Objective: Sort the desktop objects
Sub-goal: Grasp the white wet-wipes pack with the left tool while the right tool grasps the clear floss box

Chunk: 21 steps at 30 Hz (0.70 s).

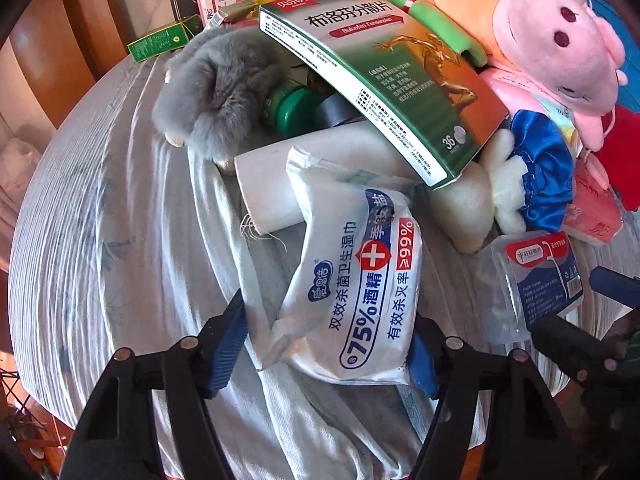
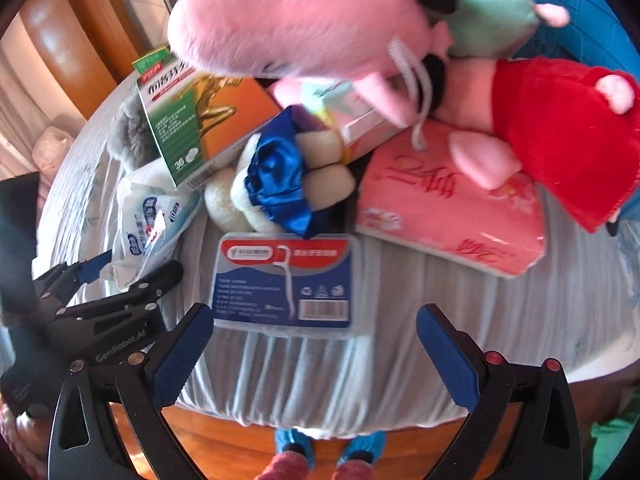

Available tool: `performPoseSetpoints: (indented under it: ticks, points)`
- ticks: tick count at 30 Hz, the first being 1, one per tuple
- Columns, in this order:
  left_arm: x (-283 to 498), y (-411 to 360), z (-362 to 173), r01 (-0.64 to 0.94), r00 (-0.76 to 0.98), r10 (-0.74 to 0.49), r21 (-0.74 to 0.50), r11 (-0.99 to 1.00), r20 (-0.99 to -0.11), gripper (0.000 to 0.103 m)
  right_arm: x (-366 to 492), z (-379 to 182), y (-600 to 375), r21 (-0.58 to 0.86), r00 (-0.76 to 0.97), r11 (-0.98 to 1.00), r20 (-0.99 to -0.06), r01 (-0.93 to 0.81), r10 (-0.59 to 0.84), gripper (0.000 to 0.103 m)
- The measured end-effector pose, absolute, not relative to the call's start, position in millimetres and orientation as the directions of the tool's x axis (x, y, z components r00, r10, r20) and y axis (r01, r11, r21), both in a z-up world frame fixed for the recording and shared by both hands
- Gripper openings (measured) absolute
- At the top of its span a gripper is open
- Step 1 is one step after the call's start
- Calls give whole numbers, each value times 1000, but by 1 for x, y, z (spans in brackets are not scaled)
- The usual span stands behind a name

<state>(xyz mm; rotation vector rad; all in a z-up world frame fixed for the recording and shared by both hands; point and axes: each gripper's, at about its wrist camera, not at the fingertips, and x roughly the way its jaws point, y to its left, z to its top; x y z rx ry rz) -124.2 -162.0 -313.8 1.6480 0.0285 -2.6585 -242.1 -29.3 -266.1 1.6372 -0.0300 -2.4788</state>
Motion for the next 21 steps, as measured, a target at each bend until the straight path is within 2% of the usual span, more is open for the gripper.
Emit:
performPoseSetpoints:
  ticks: [7,9,11,13,15,21]
  points:
    - [-122,-167,-316,2,-465,10,-13,-1000,-885,69,-259,-286,-33,113,-358,-990,-924,86,-136,103]
    - [-122,-165,-313,-1,-470,13,-13,-1000,-882,64,-261,-289,-31,107,-366,-991,-922,79,-129,103]
    - [-120,-162,-311,-6,-476,12,-11,-1000,-879,54,-260,-290,-34,91,-367,-992,-923,87,-117,103]
    - [-121,-163,-311,1,-474,13,-15,-1000,-880,52,-257,-290,-37,61,-378,-993,-921,104,-96,101]
    - [-119,-163,-308,10,-470,9,-16,-1000,-883,50,-255,-286,-39,55,-389,-990,-916,128,-101,90]
    - [-104,-163,-279,46,-520,-35,13,-999,-854,49,-246,-267,-33,71,-411,-985,-902,155,-130,88]
